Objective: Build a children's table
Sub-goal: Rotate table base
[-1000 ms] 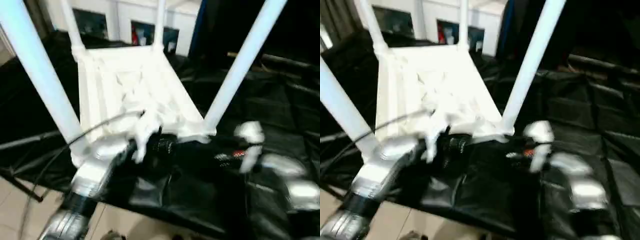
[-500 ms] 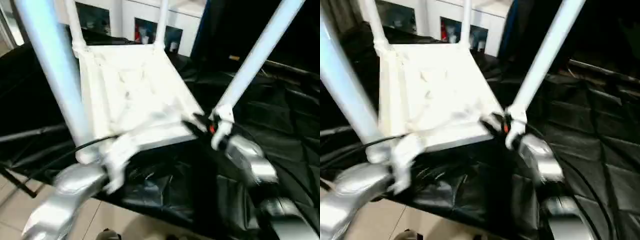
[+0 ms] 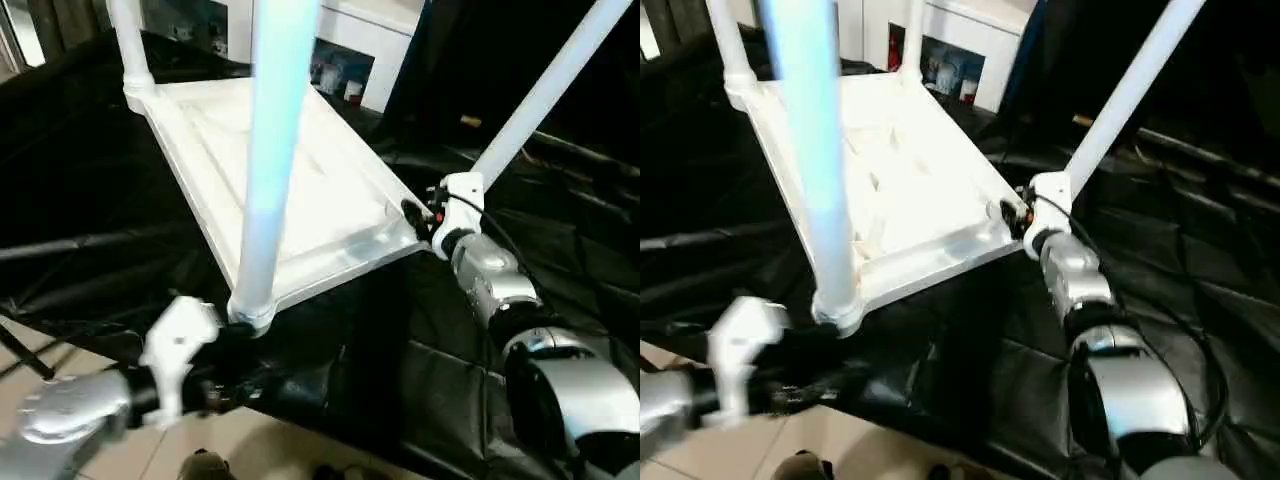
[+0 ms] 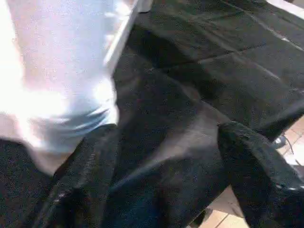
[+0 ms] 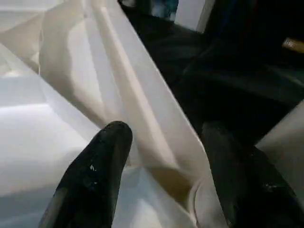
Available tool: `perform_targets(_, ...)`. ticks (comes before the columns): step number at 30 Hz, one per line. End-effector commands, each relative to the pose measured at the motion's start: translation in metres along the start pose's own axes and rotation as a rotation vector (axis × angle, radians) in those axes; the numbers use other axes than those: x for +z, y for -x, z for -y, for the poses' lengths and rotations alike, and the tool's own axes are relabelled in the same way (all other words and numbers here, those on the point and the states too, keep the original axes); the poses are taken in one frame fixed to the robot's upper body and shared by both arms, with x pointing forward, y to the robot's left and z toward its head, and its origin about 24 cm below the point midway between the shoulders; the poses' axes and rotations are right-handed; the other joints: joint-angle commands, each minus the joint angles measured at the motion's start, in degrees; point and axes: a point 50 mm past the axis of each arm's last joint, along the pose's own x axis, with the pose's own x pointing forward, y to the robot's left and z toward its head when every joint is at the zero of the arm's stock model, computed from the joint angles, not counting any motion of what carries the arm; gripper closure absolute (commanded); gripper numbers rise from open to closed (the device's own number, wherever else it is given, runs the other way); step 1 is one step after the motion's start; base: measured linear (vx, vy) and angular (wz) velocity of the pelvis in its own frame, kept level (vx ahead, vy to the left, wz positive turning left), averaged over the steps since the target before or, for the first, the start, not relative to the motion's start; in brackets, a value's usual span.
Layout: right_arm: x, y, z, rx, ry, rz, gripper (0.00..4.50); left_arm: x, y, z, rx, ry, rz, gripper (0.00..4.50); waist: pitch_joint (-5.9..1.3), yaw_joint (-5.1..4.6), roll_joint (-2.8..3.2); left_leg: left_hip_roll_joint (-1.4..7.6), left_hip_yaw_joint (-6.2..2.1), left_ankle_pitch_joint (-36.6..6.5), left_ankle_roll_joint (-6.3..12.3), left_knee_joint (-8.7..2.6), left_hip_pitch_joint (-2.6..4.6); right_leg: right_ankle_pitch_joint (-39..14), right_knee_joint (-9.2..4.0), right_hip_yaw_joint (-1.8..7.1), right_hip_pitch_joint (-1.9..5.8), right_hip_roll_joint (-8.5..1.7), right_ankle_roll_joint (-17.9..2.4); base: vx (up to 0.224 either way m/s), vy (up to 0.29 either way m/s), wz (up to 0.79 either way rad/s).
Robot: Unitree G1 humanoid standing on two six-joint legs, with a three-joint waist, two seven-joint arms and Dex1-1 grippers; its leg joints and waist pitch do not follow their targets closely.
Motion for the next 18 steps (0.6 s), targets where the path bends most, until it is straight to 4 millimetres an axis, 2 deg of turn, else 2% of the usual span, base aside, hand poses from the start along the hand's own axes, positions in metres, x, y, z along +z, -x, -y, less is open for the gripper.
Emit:
perform_targets(1, 0.005, 0.001, 0.005, 0.016, -0.01, 0.025, 1.79, 0.006, 0.004, 0.002, -0.021, -0.012, 0.02, 0.53, -3.45, -0.31, 1.53, 1.21, -0.39, -10.4, -1.52, -3.91, 0.93, -8.7, -2.95, 1.93, 1.94, -2.22, -7.9, 0.0, 0.0, 0.0)
perform_targets(2, 0.004, 0.001, -0.002, 0.105, 0.011, 0.036, 1.79, 0.012, 0.008, -0.006, 0.007, -0.028, 0.045, 0.38, -3.91, -0.32, 1.38, 1.26, -0.38, -9.7, -1.48, -3.77, 1.02, -7.7, -2.77, 1.88, 2.14, -2.22, -8.1, 0.0, 0.0, 0.0)
perform_targets(4, 0.003, 0.002, -0.006, 0.15, 0.027, 0.041, 1.79, 0.017, 0.01, -0.012, 0.024, -0.041, 0.07, 0.19, -3.94, -0.3, 1.41, 1.15, -0.26, -8.6, -0.89, -3.63, 1.06, -5.0, -2.59, 1.89, 2.14, -2.08, -8.8, 0.0, 0.0, 0.0)
perform_targets(6, -0.002, 0.005, -0.01, 0.213, 0.04, 0.043, 1.79, 0.033, 0.006, -0.026, 0.061, -0.064, 0.174, 0.09, -3.95, -0.19, 1.47, 1.13, -0.19, -8.9, -0.86, -3.56, 1.17, -4.5, -2.54, 1.97, 2.11, -2.1, -9.3, 0.0, 0.0, 0.0)
perform_targets(7, -0.005, 0.007, -0.01, 0.221, 0.042, 0.046, 1.79, 0.038, 0.003, -0.029, 0.057, -0.068, 0.207, 0.04, -3.98, 0.02, 1.85, 1.16, -0.24, -9.4, -1.35, -3.58, 1.27, -4.7, -2.52, 2.0, 2.07, -2.24, -9.6, 0.0, 0.0, 0.0)
perform_targets(9, -0.01, 0.009, -0.008, 0.213, 0.036, 0.039, 1.79, 0.046, -0.005, -0.033, 0.046, -0.078, 0.253, 0.04, -4.06, 0.09, 1.98, 1.14, -0.41, -10.3, -2.31, -3.61, 1.14, -5.3, -2.41, 1.97, 2.27, -2.3, -9.6, 0.0, 0.0, 0.0)
perform_targets(10, -0.012, 0.011, -0.007, 0.209, 0.042, 0.037, 1.79, 0.047, -0.007, -0.033, 0.038, -0.078, 0.262, 0.04, -4.09, 0.06, 1.69, 1.13, -0.55, -11.1, -2.75, -3.58, 0.94, -6.7, -2.45, 1.96, 2.45, -2.45, -9.3, 0.0, 0.0, 0.0)
perform_targets(12, -0.026, 0.02, -0.001, 0.188, 0.064, 0.026, 1.79, 0.059, -0.021, -0.035, -0.028, -0.075, 0.323, 0.04, -4.02, 0.02, 2.51, 1.04, -0.58, -13.0, -3.56, -3.57, 1.14, -8.8, -2.71, 2.02, 2.17, -2.44, -8.7, 0.0, 0.0, 0.0)
perform_targets(13, -0.03, 0.023, 0.002, 0.173, 0.057, 0.022, 1.79, 0.062, -0.025, -0.035, -0.049, -0.074, 0.336, 0.04, -4.11, 0.31, 2.94, 1.07, -0.44, -14.2, -3.84, -3.44, 1.72, -9.3, -2.9, 2.09, 1.73, -2.5, -8.7, 0.0, 0.0, 0.0)
perform_targets(14, -0.034, 0.026, 0.006, 0.15, 0.047, 0.02, 1.79, 0.065, -0.03, -0.036, -0.069, -0.075, 0.349, 0.04, -4.11, 0.21, 2.57, 1.03, -0.47, -14.5, -3.78, -3.46, 1.51, -9.5, -3.01, 2.07, 1.9, -2.45, -8.8, 0.0, 0.0, 0.0)
perform_targets(15, -0.038, 0.03, 0.011, 0.121, 0.041, 0.022, 1.79, 0.068, -0.036, -0.037, -0.082, -0.082, 0.356, 0.04, -4.18, 0.19, 2.39, 0.99, -0.77, -15.0, -3.85, -3.66, 1.0, -11.2, -3.04, 1.97, 2.43, -2.54, -8.4, 0.0, 0.0, 0.0)
perform_targets(16, -0.041, 0.034, 0.016, 0.089, 0.038, 0.023, 1.79, 0.071, -0.042, -0.039, -0.09, -0.091, 0.358, 0.04, -4.19, 0.21, 2.69, 0.99, -0.82, -15.3, -3.98, -3.59, 1.17, -12.1, -3.16, 2.01, 2.21, -2.6, -8.0, 0.0, 0.0, 0.0)
perform_targets(17, -0.043, 0.037, 0.02, 0.058, 0.036, 0.025, 1.79, 0.072, -0.047, -0.042, -0.086, -0.104, 0.353, 0.04, -4.12, 0.11, 2.59, 0.89, -0.84, -15.5, -3.87, -3.61, 1.08, -12.8, -3.42, 1.99, 2.19, -2.47, -7.5, 0.0, 0.0, 0.0)
perform_targets(18, -0.044, 0.041, 0.025, 0.019, 0.024, 0.034, 1.79, 0.075, -0.055, -0.047, -0.07, -0.127, 0.347, 0.04, -4.22, 0.11, 2.81, 0.94, -0.93, -15.7, -3.97, -3.61, 1.07, -13.1, -3.29, 1.99, 2.28, -2.54, -7.5, 0.0, 0.0, 0.0)
